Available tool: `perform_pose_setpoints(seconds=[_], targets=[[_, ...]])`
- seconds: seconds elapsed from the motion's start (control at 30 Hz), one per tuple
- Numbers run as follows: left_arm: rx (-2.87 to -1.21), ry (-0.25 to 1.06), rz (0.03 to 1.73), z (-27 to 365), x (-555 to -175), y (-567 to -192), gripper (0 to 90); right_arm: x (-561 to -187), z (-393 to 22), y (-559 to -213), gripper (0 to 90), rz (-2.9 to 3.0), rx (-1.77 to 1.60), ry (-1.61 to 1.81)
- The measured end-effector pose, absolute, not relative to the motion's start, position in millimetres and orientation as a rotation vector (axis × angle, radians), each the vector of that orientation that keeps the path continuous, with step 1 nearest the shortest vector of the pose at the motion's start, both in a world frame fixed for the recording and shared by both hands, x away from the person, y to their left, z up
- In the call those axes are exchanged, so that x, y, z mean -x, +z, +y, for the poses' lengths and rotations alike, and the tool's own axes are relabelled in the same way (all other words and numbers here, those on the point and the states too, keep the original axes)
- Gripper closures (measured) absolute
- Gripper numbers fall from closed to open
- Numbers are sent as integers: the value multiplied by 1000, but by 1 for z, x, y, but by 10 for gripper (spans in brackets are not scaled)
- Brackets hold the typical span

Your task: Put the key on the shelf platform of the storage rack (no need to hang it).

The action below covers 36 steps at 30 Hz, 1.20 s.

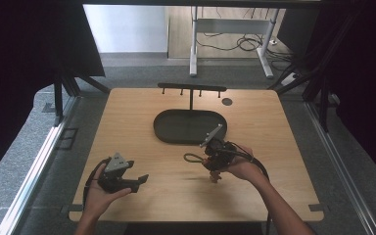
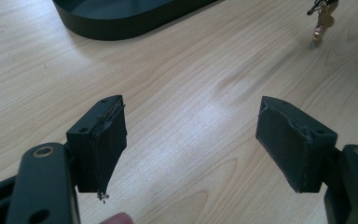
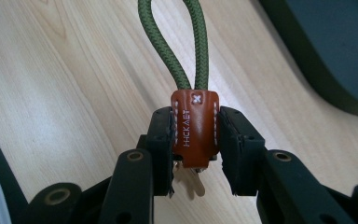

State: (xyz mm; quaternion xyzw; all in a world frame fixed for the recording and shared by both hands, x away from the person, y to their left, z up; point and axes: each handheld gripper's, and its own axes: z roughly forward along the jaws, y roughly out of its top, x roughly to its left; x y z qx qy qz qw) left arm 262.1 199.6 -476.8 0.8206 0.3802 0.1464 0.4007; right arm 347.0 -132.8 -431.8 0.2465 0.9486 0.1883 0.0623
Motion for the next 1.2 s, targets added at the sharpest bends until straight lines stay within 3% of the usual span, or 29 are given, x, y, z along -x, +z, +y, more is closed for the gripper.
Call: perform_pose_setpoints(seconds=[1.2], targets=[[-2087, 366, 957, 198, -263, -478, 247, -389, -119, -394, 673, 2852, -727, 586]])
